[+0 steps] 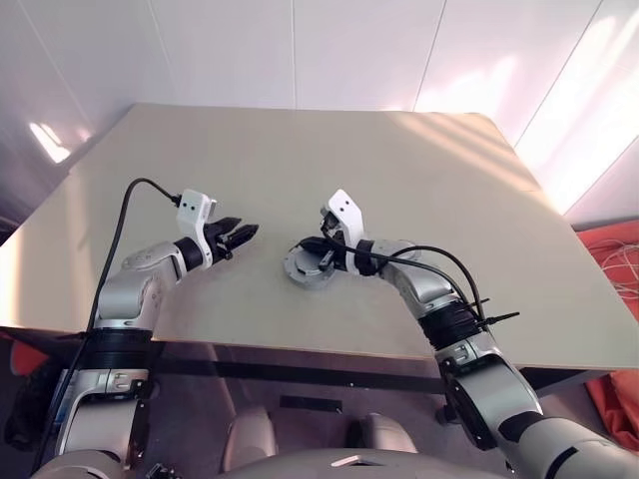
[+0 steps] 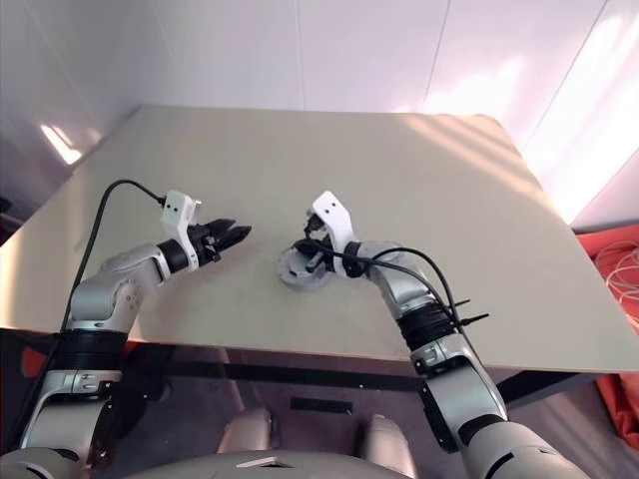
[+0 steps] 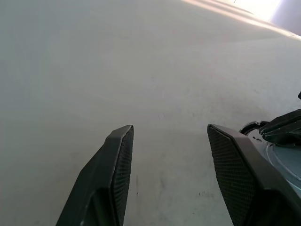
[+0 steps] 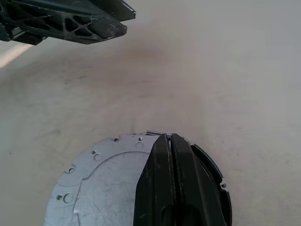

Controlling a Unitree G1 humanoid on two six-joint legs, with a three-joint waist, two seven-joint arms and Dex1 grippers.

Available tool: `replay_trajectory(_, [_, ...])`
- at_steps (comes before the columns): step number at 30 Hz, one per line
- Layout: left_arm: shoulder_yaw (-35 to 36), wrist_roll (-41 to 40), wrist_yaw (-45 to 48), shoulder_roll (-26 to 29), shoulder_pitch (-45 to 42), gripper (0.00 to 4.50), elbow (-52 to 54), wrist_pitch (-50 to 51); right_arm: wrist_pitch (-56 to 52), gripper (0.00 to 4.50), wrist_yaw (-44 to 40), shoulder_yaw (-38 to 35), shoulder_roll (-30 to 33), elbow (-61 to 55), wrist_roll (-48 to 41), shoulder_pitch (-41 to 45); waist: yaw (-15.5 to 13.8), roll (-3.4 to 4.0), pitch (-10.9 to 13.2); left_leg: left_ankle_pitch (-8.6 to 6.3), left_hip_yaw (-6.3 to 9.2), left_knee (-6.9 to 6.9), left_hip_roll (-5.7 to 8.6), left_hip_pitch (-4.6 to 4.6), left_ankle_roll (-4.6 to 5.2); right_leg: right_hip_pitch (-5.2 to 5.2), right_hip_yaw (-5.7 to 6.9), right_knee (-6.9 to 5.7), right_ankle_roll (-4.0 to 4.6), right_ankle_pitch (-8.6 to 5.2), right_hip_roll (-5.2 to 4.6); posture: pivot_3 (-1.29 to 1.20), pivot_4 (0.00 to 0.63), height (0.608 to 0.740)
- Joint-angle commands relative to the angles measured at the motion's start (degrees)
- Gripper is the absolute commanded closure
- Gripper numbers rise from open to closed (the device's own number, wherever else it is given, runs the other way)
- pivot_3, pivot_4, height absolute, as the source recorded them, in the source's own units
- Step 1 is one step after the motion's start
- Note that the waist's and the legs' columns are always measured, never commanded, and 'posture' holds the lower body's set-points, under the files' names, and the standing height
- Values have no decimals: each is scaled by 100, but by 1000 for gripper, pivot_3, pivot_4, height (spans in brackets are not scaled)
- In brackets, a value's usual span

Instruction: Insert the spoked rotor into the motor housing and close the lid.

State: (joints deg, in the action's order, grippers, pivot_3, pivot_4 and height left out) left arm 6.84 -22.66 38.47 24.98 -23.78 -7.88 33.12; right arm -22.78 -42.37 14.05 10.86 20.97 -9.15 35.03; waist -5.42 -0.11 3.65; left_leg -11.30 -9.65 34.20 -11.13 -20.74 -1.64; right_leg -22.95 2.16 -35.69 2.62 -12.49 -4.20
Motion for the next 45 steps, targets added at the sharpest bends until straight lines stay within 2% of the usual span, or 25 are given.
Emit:
replay_trajectory(1, [1, -43, 26, -3, -124, 1839, 170, -76, 251, 4479, -55, -602, 20, -321, -408, 132, -4, 0, 0, 0, 0, 0, 1, -3, 0, -2, 0, 0, 0, 0, 0, 0, 0, 740])
replay_trajectory(3, [-52, -20, 44, -54, -178, 1839, 108, -114, 204, 4479, -172, -853, 112, -690, -647, 140, -6, 0, 1, -1, 0, 0, 2, -11, 1, -7, 0, 1, 1, 0, 0, 0, 0, 740])
replay_trajectory(9, [-183, 24, 107, -177, -365, 1839, -88, -176, 1172, 4479, -151, -946, 459, -1080, -338, -187, -7, -1, 1, -2, 0, -3, 0, -17, 3, -14, 2, 5, 1, 0, 0, 0, 0, 740])
replay_trajectory(13, [-237, 54, 185, -176, -461, 1839, -218, -226, 1949, 3267, -358, -795, 661, -770, -69, -563, -6, -1, 1, -2, -1, -2, 4, -17, 3, -13, 1, 7, 0, 0, 0, 0, 0, 740])
replay_trajectory(17, [-275, 72, 279, -159, -509, 1839, -297, -240, 2764, 1822, -546, -606, 749, -402, 205, -901, 3, -1, 1, -2, -1, -2, 1, -18, 4, -14, 1, 8, 0, 0, 0, 0, 0, 740])
replay_trajectory(22, [-288, 109, 348, -164, -514, 1839, -354, -231, 2893, 60, -861, -456, 727, -525, 95, -1078, 7, -1, 1, -4, -1, -2, 2, -20, 7, -15, 1, 10, 0, 0, 0, 0, 0, 740])
replay_trajectory(30, [-292, 114, 387, -170, -447, 1839, -332, -188, 1927, 22, -1120, -375, 548, -1264, -423, -1104, 3, -2, 1, -6, 0, -3, 0, -21, 11, -15, 2, 11, 0, 0, 0, 0, 0, 740])
replay_trajectory(45, [-178, 74, 279, -89, -224, 1839, -107, -123, 2007, 22, -953, -170, 352, -637, -59, -1120, 4, -1, 1, -6, 0, -4, 0, -22, 11, -14, 2, 16, 0, 0, 0, 0, 0, 740])
